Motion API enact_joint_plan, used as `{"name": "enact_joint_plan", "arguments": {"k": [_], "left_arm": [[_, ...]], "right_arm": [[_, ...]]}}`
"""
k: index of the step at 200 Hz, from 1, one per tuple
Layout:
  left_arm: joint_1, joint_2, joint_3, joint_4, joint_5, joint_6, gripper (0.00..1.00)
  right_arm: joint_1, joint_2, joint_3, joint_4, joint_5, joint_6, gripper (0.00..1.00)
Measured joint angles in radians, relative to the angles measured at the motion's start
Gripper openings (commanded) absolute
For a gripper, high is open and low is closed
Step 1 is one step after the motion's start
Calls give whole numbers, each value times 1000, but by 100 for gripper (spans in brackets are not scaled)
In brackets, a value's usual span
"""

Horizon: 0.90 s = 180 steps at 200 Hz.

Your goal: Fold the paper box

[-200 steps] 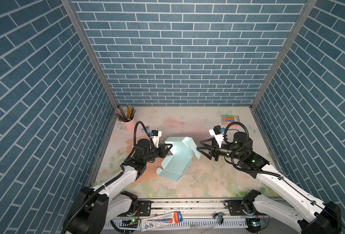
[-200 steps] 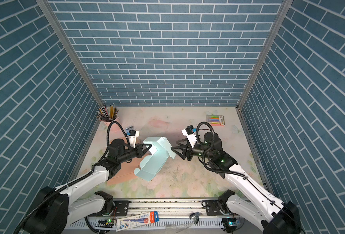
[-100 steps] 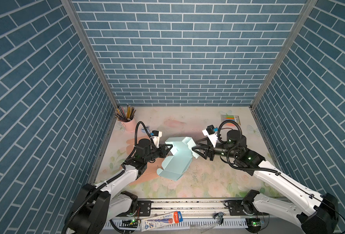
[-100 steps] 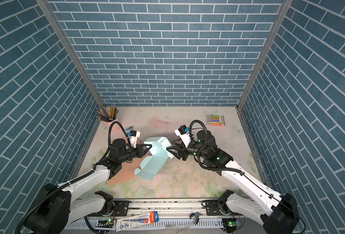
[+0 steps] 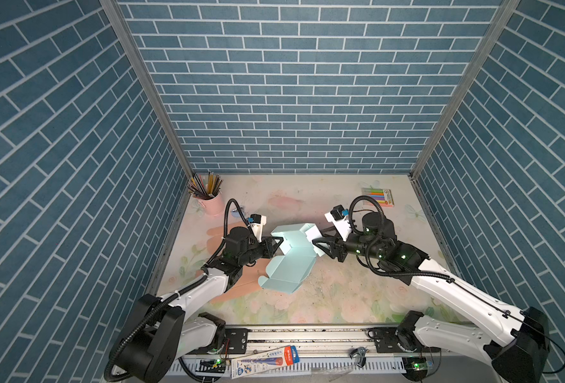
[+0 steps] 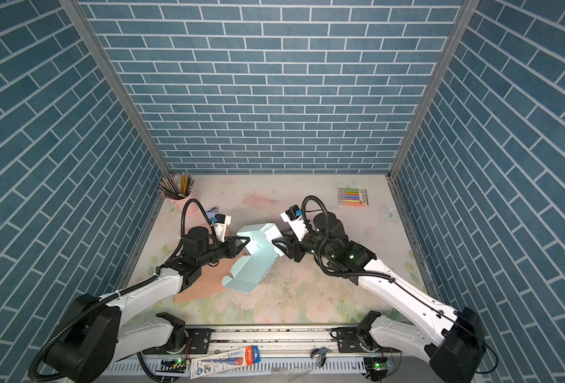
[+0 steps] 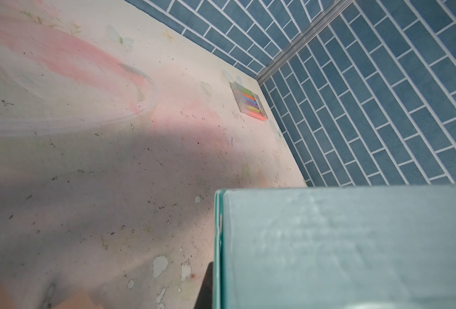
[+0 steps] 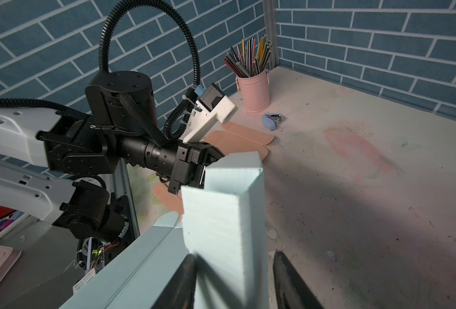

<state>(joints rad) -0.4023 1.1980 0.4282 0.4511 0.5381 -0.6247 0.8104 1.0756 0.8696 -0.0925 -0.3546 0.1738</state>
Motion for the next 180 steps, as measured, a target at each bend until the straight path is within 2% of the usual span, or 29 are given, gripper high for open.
{"name": "enact_joint_plan", "arguments": {"k": [69,134,180], "left_arm": [[-15,56,4,44,-16,-42,2],[-26,110,18,68,-36,-56,2],[-42,152,33,86,-48,-58,2]], "right_arm": [[48,11,8,-26,167,-7,43],[50,11,6,-38,201,-6,34],[53,13,4,-39,208,-6,33]]}}
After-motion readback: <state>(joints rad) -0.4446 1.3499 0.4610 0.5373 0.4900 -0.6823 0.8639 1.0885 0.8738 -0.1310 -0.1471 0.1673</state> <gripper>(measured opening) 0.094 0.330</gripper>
